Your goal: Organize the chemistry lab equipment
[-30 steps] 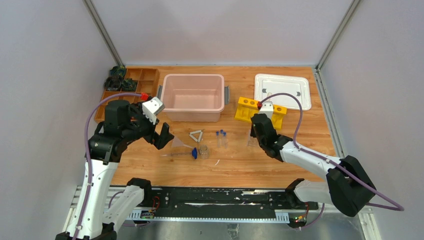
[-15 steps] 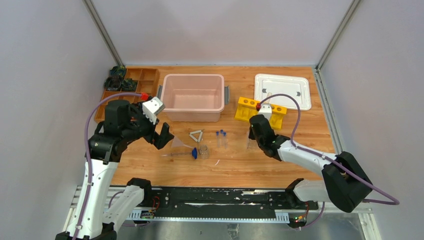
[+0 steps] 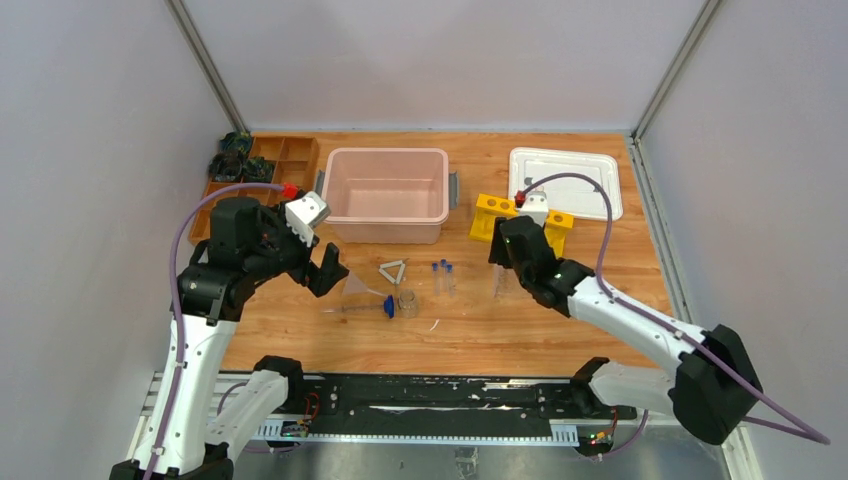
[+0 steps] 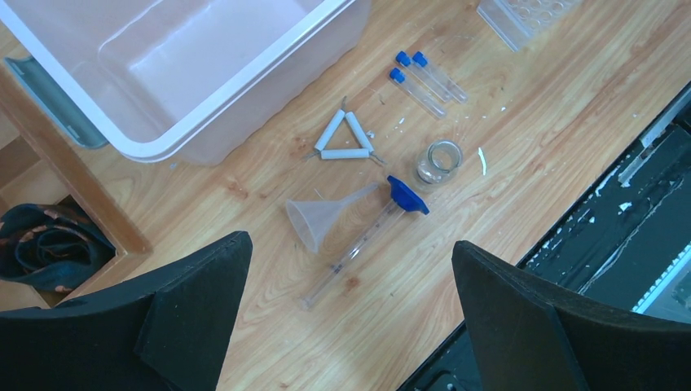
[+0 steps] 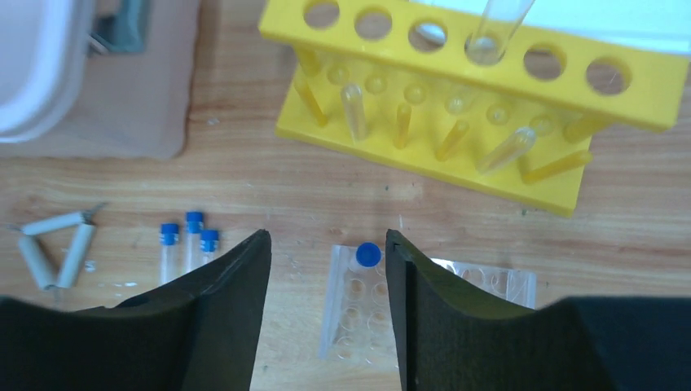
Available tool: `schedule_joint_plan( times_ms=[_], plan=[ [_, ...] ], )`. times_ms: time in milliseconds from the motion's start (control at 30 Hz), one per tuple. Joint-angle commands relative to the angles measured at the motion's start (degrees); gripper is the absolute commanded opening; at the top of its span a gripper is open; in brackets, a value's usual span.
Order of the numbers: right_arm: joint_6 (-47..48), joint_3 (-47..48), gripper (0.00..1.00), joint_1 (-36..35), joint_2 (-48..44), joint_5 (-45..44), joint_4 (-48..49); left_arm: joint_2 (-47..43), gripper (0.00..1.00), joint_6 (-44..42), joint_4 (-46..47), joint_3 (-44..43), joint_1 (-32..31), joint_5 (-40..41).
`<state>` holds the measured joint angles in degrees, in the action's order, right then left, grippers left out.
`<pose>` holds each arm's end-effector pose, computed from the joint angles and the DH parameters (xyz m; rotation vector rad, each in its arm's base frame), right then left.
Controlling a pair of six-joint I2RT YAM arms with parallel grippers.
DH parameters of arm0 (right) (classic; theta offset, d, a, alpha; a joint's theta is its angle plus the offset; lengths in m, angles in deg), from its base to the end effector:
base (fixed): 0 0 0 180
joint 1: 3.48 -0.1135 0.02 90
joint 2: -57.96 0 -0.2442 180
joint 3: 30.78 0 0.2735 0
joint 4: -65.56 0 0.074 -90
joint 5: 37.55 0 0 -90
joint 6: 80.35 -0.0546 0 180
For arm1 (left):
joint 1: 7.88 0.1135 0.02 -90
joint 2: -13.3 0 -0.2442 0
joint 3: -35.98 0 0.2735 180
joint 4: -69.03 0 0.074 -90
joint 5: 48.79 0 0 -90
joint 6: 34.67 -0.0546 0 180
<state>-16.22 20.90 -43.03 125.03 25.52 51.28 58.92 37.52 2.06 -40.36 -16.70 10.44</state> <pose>0.2433 0.1689 0.2051 0.0384 2.0350 0.2270 0.1754 -0.0555 0.3563 0.7772 1.9983 -0.4982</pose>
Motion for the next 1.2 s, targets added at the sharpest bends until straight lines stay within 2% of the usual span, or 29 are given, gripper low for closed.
schedule_joint_plan(
  times_ms=[0, 167, 267, 400, 567, 700, 1167],
  plan=[
    [-2.5, 5.2, 0.54, -1.3, -4.8, -1.3, -7.8, -0.1, 1.0, 0.1, 0.2, -1.8, -0.1, -1.1],
    [-5.8, 9.7, 0.37, -3.0, 0.4, 9.3, -9.9, 0.2, 1.0, 0.8, 0.2, -1.6, -0.1, -0.1],
    [-7.4, 13.2, 0.33, -5.9, 7.3, 13.7, -10.7, 0.4, 1.0, 1.2, 0.2, -1.8, -0.1, 0.5],
    [-8.6, 16.9, 0.35, -10.5, 16.1, 13.2, -11.5, -0.2, 1.0, 1.3, 0.1, -1.9, -0.1, 0.8],
    [-11.2, 17.6, 0.33, -11.5, 22.5, 10.9, -11.1, -1.0, 1.0, 1.0, -0.2, -2.0, -0.1, 1.3],
    [-12.3, 17.8, 0.29, -11.5, 25.2, 8.5, -11.0, -1.4, 1.0, -0.1, -0.6, -2.0, -0.1, 0.7],
    [-12.8, 19.1, 0.27, -11.2, 31.6, 5.9, -10.8, -1.2, 1.0, 0.0, -0.6, -2.9, -0.1, 0.3]
  ],
)
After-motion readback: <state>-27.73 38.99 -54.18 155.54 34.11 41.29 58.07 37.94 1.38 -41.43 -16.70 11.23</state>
